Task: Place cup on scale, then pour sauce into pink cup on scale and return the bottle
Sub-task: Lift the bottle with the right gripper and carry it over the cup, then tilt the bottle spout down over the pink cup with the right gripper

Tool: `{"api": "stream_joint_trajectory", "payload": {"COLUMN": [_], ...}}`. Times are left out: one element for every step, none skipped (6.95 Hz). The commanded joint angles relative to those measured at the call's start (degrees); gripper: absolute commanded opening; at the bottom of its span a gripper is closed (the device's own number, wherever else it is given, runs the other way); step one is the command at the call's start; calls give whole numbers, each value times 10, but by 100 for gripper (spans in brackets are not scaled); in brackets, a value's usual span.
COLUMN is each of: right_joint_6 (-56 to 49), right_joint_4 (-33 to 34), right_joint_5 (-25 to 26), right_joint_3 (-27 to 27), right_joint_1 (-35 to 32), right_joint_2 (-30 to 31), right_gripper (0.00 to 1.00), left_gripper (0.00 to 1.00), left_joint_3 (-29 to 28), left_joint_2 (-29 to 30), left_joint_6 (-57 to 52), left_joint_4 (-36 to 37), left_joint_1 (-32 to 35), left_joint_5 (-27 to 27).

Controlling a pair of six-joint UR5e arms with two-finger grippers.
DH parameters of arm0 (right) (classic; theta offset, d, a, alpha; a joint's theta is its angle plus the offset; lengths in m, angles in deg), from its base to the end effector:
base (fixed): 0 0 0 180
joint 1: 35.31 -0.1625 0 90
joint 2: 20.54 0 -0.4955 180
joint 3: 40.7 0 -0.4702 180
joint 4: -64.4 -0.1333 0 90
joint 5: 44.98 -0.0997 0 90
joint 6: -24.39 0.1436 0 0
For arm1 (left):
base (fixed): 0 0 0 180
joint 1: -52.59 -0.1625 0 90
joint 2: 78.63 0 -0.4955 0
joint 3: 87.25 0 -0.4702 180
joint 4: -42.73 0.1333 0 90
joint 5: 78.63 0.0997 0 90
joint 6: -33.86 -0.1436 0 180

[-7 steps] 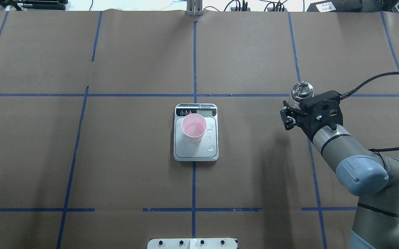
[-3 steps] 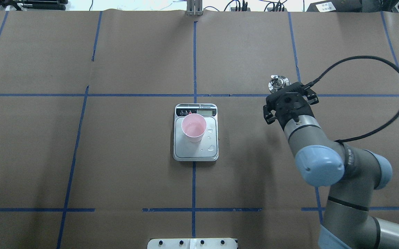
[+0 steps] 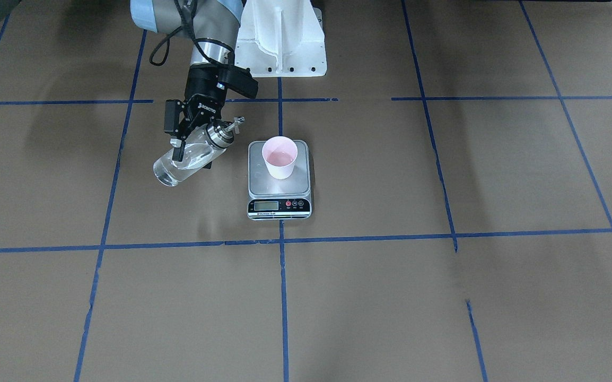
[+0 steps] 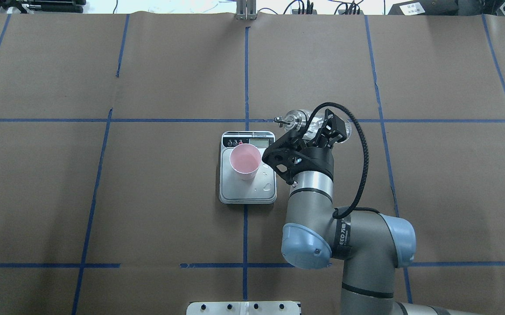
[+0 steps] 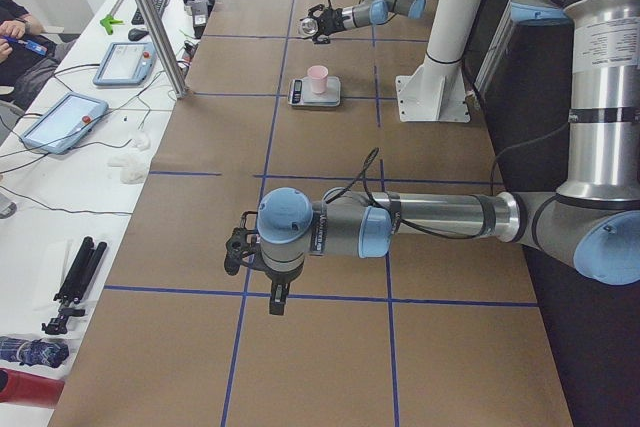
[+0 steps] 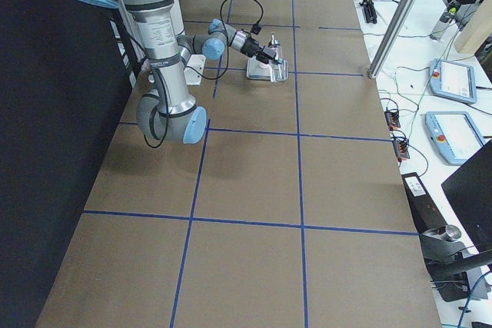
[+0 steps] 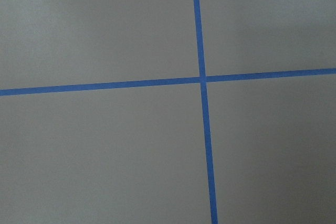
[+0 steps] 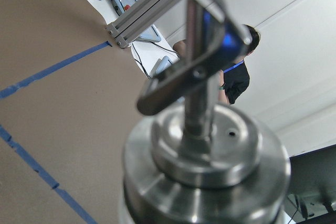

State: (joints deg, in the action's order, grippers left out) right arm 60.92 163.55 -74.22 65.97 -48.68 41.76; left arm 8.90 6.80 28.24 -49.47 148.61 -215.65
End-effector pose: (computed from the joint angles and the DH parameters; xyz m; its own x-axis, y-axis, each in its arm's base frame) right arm -0.6099 -0.4108 0.2722 0.9573 -0.1759 -0.2295 0.2800 0.3654 0.8877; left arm -0.0844 -0.5306 0.7346 0.6900 0.0738 -0.7200 0.0373 0.9899 0.1371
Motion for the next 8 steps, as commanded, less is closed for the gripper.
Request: {"api": "stream_joint_trajectory", "payload": {"right_joint_6": [-95, -100, -100, -100, -100, -100, -111, -121], "right_joint_4": [47, 81, 129, 163, 174, 175, 175, 175], "right_joint_5": [68, 71, 87, 101, 120, 145, 150, 173], "right_joint_3": [-17, -17, -18, -21, -29, -38, -47, -51], "right_joint_1": [7, 8, 9, 9, 9, 9, 10, 15], "right_joint_2": [-9, -9, -15, -16, -14, -18, -18, -19], "right_gripper": [0, 0, 0, 0, 0, 0, 0, 0], "left_gripper": [100, 100, 100, 100, 100, 100, 100, 100], "left_joint_3": [0, 0, 2, 2, 3, 3, 3, 3], "left_joint_2": [0, 0, 1, 1, 0, 1, 1, 1], "left_joint_6": [0, 0, 0, 0, 0, 0, 0, 0], "left_joint_4": [0, 0, 1, 1, 1, 1, 1, 1], "left_joint_1": [0, 0, -1, -7, -7, -12, -12, -13], "left_joint_5": [0, 0, 1, 1, 1, 1, 1, 1]}}
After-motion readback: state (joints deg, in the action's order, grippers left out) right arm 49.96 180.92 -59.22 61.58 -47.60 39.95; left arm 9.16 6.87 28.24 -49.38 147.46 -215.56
